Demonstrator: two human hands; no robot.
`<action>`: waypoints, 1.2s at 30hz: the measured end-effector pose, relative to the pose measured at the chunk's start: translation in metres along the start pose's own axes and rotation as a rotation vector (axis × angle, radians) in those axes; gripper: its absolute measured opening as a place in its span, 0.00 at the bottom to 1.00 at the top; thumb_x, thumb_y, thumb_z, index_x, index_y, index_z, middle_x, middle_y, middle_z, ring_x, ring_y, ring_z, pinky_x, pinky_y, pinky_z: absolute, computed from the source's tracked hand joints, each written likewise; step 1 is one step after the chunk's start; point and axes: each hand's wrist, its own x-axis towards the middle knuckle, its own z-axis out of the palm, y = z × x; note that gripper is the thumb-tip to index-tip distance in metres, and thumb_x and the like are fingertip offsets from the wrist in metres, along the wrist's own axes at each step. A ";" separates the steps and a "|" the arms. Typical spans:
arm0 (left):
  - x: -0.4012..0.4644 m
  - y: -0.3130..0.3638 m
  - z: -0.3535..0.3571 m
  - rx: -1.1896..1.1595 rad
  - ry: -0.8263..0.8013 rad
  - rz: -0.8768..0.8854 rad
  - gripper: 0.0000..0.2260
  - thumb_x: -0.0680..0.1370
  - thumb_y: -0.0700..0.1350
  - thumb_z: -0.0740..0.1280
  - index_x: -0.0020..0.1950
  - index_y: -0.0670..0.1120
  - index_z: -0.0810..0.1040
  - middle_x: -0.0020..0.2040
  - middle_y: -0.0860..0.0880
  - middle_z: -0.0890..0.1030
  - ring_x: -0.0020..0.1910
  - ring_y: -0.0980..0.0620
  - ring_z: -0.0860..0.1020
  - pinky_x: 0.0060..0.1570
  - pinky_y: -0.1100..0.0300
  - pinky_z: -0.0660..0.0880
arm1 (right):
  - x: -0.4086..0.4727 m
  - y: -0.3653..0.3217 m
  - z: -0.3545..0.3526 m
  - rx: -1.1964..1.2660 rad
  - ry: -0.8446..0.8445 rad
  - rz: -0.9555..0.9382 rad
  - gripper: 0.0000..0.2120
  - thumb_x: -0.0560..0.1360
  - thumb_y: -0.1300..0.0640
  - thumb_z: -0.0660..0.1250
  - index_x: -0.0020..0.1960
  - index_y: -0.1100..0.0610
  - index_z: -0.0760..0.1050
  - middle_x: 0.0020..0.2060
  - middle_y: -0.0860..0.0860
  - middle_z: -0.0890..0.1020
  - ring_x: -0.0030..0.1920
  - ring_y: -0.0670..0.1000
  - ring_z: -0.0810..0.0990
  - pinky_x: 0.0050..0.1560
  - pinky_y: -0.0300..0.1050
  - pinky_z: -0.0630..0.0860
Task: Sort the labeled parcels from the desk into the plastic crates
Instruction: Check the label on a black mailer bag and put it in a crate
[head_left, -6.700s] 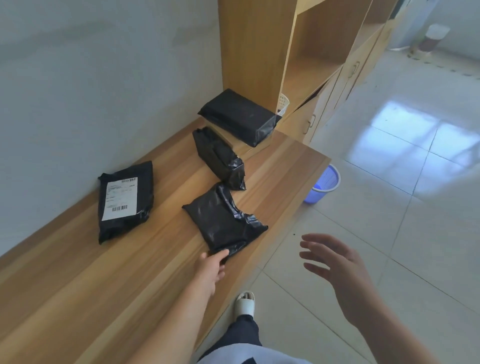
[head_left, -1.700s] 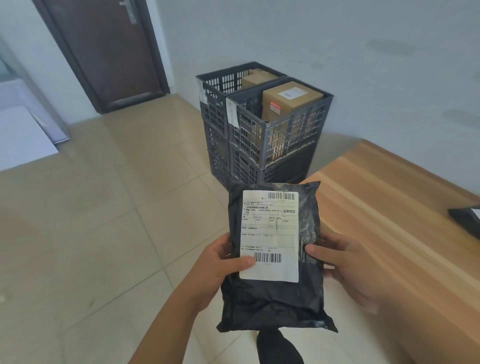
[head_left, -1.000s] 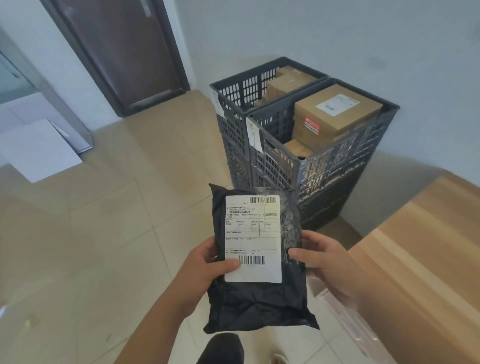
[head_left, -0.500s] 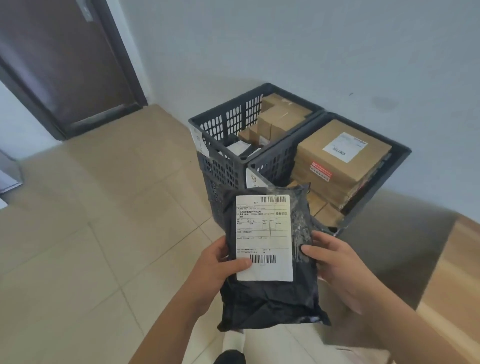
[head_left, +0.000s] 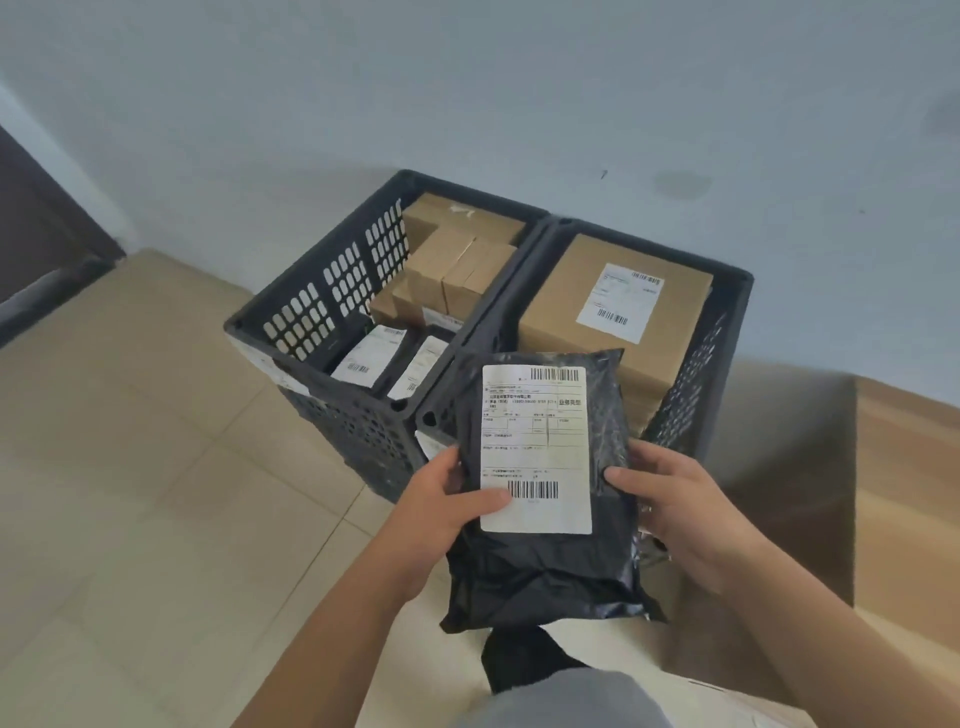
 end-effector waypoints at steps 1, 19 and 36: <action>0.013 0.009 0.000 0.024 -0.005 0.003 0.19 0.79 0.40 0.74 0.67 0.53 0.78 0.59 0.56 0.86 0.62 0.51 0.83 0.65 0.47 0.79 | 0.012 -0.006 -0.001 0.006 0.018 0.000 0.13 0.82 0.62 0.66 0.64 0.53 0.81 0.54 0.50 0.88 0.56 0.56 0.86 0.59 0.56 0.78; 0.200 0.110 -0.044 0.626 0.164 0.008 0.18 0.82 0.48 0.69 0.71 0.57 0.73 0.68 0.54 0.77 0.64 0.51 0.77 0.63 0.52 0.74 | 0.109 -0.067 -0.017 -0.807 0.347 -0.138 0.24 0.75 0.51 0.74 0.69 0.49 0.75 0.53 0.42 0.80 0.53 0.51 0.82 0.49 0.44 0.78; 0.267 0.119 -0.070 0.745 -0.122 0.070 0.27 0.82 0.46 0.69 0.80 0.55 0.64 0.75 0.48 0.73 0.70 0.45 0.74 0.68 0.46 0.76 | 0.190 -0.024 0.107 -0.641 0.483 0.223 0.16 0.76 0.48 0.73 0.60 0.51 0.73 0.50 0.47 0.78 0.44 0.47 0.79 0.33 0.35 0.69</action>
